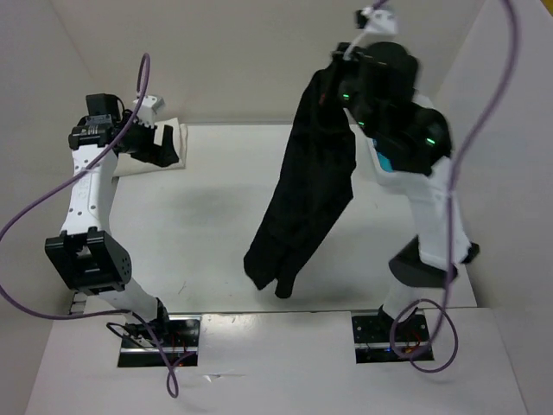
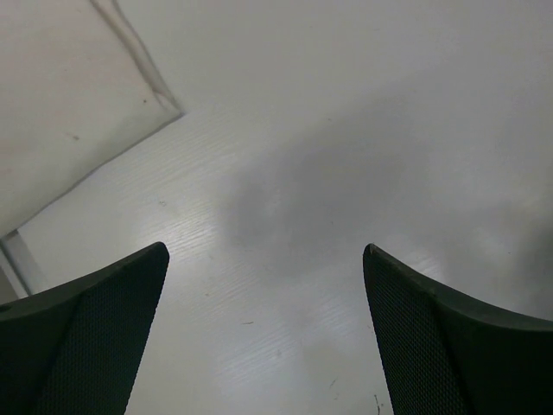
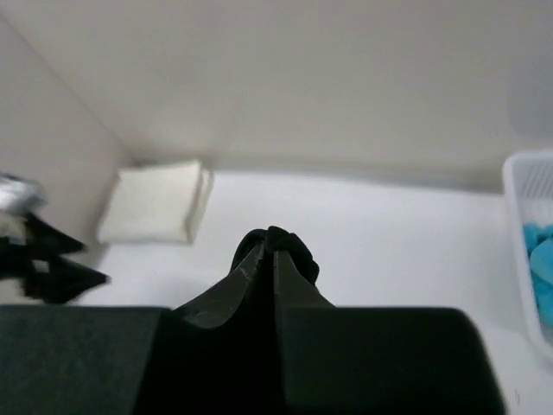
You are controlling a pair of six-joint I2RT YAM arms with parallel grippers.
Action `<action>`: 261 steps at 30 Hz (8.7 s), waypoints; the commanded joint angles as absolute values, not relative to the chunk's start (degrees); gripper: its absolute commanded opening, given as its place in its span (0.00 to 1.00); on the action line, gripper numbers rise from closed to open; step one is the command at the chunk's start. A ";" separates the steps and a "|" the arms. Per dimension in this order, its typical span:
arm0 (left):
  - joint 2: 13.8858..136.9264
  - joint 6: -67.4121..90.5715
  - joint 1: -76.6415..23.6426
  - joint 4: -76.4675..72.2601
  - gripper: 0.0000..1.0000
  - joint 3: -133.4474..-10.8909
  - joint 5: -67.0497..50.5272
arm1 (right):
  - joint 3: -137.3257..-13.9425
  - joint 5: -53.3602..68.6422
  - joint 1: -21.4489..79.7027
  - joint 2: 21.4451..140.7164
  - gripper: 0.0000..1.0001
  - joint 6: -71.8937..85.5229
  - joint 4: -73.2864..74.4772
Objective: Fold and stack the t-shirts
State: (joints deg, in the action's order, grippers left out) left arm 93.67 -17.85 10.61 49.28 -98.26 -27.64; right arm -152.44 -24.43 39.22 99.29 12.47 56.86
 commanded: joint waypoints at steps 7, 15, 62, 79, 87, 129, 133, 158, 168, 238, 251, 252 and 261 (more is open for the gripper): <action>91.32 -20.55 7.13 52.10 0.99 -98.53 -28.92 | -152.30 -11.07 27.51 126.20 0.93 23.02 70.04; 89.74 -31.11 -16.31 57.83 0.99 -88.09 -22.15 | -129.65 -21.88 27.51 104.22 1.00 18.99 63.85; 89.93 -35.77 -62.16 45.61 0.00 -53.34 -9.53 | -70.85 -3.94 13.89 111.01 0.00 31.73 28.56; 102.20 -33.85 -7.56 44.38 0.69 -88.20 -12.57 | -55.55 6.50 17.66 84.81 0.00 37.18 34.81; 86.25 -38.66 -13.08 39.98 0.90 -79.21 -2.81 | -56.07 6.50 19.60 83.76 0.00 38.32 34.19; 101.97 -23.03 1.66 48.77 0.00 -99.95 -24.35 | -89.52 2.03 11.70 89.91 0.00 27.08 43.67; 98.97 -25.21 5.62 52.38 0.00 -113.07 -23.13 | -103.42 -2.11 8.27 88.60 0.00 25.41 45.09; 94.30 -32.70 1.14 57.30 0.69 -74.53 -16.78 | -56.51 13.80 12.92 72.86 0.00 34.19 38.23; 96.86 -30.67 -4.39 54.40 0.76 -66.12 -13.01 | -55.90 10.64 12.92 72.33 0.00 34.71 39.38; 99.55 -30.68 -4.49 48.51 0.00 -103.67 0.70 | -95.46 -13.88 15.75 91.83 0.00 38.16 47.53; 100.91 -34.00 -3.96 48.78 0.00 -121.57 3.43 | -142.49 -21.88 17.14 103.10 0.00 30.93 66.17; 98.90 -34.80 -3.96 48.26 0.00 -119.03 3.43 | -140.73 -21.88 17.83 101.36 0.00 30.94 66.79; 86.58 -44.46 -6.32 41.31 0.00 -75.83 10.02 | -74.93 -7.05 22.32 77.01 0.00 43.65 45.36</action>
State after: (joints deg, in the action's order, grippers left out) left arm 92.07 -40.47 -5.10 42.76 -84.51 7.22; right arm -84.93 -12.95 22.15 85.21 36.97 51.05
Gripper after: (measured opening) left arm 0.014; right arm 0.006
